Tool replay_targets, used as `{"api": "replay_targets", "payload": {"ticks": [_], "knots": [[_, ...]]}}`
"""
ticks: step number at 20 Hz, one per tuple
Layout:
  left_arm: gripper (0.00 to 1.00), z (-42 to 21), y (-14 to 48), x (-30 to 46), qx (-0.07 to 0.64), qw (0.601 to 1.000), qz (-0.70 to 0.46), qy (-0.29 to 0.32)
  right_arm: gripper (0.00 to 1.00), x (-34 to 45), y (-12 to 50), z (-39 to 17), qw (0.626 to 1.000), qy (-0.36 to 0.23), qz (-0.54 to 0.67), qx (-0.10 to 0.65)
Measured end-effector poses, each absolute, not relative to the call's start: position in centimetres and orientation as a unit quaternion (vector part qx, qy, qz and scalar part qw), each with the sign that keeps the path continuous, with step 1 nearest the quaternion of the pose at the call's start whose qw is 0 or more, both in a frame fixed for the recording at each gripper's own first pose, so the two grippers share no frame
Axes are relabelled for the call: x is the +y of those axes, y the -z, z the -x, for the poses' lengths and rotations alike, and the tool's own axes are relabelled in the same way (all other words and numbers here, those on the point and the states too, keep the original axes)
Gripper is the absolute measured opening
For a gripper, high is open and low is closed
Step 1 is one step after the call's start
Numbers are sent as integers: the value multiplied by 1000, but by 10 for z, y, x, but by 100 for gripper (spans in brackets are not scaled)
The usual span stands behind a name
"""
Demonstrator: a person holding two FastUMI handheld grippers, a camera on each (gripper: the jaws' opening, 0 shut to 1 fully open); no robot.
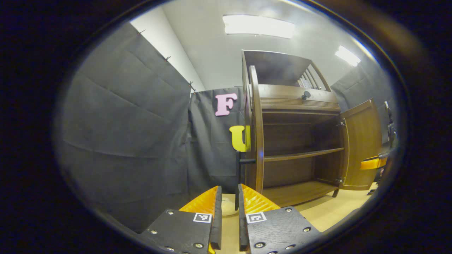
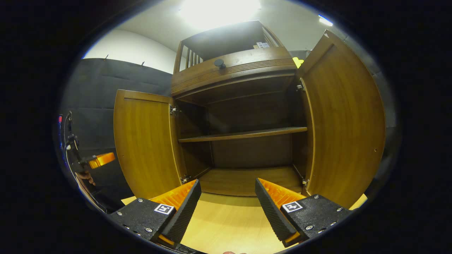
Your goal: Open the right door of the double-door shoe cabinet with the right hand, and open the left door with the left hand.
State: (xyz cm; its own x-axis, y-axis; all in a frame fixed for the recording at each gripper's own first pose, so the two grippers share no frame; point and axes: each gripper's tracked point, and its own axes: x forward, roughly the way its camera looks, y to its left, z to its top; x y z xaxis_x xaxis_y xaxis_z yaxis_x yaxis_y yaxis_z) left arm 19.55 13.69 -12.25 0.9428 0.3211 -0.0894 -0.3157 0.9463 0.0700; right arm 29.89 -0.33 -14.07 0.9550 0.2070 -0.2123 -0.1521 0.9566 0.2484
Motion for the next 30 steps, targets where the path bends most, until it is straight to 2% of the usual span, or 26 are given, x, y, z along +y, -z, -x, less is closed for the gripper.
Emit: {"api": "replay_targets", "payload": {"ticks": [1,3,7,8,9,10,11,12,14,15,16,17,18,19,20,21,22,27,30], "knots": [[23,-190,112,136,41,983,-35,-178,95,-3,143,-301,984,-80,-106,120],[20,-183,96,127,14,981,-28,-190,95,-1,146,-303,988,-57,-81,123],[20,-186,81,86,-14,986,25,-166,95,-8,141,-306,993,-4,-59,107],[20,-188,80,78,-16,986,29,-166,90,-9,136,-310,994,9,-56,98],[28,-196,78,69,-17,986,29,-166,95,-9,133,-309,994,21,-55,93],[37,-202,78,60,-15,986,32,-164,95,-8,130,-309,994,30,-57,87],[45,-212,79,50,-13,986,37,-161,91,-9,124,-310,994,36,-60,80],[53,-218,79,39,-11,987,42,-155,95,-8,121,-313,994,39,-65,73],[70,-232,82,19,-2,988,51,-146,92,-9,124,-315,994,39,-74,66],[78,-239,84,9,3,989,52,-140,95,-9,123,-314,994,38,-74,66],[77,-246,84,0,7,990,50,-133,91,-10,123,-315,995,39,-69,65],[77,-250,84,-11,11,991,45,-126,91,-14,122,-314,995,43,-66,64],[72,-254,83,-21,11,992,38,-122,91,-16,124,-314,995,47,-64,67],[73,-256,81,-31,7,992,32,-120,91,-17,124,-311,994,49,-64,70],[77,-259,78,-42,2,993,29,-115,91,-17,124,-310,994,53,-68,71],[77,-262,76,-54,-4,994,27,-108,91,-16,123,-310,993,59,-76,68],[77,-266,77,-66,-8,995,26,-99,95,-13,124,-311,993,58,-81,63],[78,-292,101,-114,4,998,18,-54,95,-5,131,-304,990,50,-98,85],[77,-302,105,-122,0,999,13,-51,95,1,131,-308,992,28,-92,80]]}}
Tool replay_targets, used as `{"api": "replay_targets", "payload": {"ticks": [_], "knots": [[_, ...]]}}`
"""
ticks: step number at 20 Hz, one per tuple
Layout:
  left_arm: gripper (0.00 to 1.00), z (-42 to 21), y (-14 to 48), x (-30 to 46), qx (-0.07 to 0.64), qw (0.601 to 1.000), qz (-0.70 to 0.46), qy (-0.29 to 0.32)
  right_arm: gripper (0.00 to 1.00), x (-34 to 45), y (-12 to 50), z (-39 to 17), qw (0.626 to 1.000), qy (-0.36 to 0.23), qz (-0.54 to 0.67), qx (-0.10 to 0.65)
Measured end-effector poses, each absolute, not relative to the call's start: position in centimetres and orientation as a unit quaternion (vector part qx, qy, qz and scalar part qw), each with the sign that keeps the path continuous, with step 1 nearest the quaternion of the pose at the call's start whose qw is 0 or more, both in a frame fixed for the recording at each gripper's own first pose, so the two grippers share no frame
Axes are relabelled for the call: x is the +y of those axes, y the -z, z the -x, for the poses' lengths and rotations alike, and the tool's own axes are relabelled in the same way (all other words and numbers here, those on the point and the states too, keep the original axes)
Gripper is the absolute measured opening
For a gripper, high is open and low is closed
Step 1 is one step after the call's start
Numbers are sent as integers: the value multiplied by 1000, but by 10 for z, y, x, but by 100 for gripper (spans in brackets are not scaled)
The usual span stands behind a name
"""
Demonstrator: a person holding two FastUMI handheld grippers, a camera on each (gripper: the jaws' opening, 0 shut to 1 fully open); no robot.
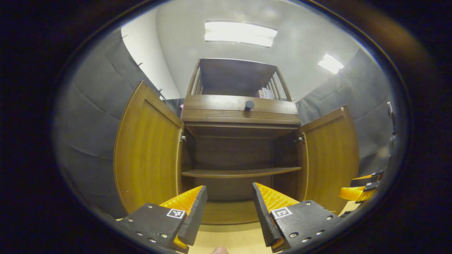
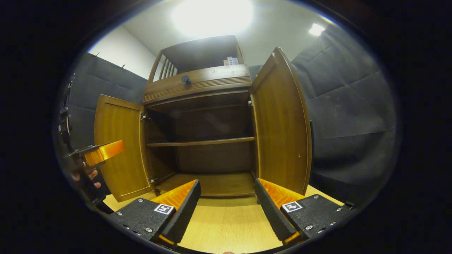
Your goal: Open the right door of the double-door shoe cabinet with the right hand, and open the left door with the left hand.
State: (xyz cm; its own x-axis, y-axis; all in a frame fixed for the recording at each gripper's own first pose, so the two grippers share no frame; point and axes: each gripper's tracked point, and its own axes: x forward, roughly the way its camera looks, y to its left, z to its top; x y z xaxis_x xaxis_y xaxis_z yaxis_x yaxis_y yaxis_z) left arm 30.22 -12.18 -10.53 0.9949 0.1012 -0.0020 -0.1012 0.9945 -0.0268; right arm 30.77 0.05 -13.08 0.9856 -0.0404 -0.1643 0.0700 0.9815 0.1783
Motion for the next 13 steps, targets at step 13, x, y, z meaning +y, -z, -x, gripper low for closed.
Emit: {"api": "replay_targets", "payload": {"ticks": [13], "knots": [[77,-305,125,-125,3,996,78,-41,92,5,128,-307,993,17,-98,69]]}}
